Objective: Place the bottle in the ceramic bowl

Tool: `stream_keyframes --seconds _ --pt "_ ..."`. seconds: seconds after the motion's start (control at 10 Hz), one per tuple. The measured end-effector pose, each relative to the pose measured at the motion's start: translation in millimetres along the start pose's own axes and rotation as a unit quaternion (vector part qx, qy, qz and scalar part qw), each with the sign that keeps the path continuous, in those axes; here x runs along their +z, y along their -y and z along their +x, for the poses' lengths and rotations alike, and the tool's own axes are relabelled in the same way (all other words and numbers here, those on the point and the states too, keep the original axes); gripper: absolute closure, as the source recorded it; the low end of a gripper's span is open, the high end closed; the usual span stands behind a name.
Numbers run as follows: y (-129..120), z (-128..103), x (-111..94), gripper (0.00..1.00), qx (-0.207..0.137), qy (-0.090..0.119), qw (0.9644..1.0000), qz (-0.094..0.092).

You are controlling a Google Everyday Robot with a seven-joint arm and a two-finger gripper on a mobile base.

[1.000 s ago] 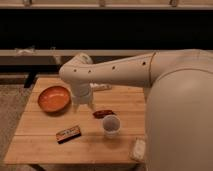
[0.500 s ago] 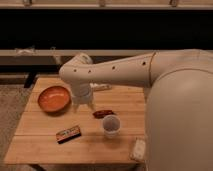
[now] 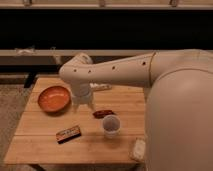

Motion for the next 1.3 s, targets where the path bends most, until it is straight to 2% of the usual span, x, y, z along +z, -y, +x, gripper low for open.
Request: stream_keyframes --seconds 0.6,0.8,1.0,1.3 --pt "-0.1 -0.2 -0.1 0.35 0.0 0.0 1.0 0.0" --pt "-0.3 -7.6 1.4 0.35 -0.012 -0.001 0.9999 -0.004" --pt "8.4 -31.5 2.9 0.35 -0.024 0.001 0.9997 -0.007" --pt "34.4 -97.4 6.5 0.35 -0.048 0.01 0.9988 -0.008"
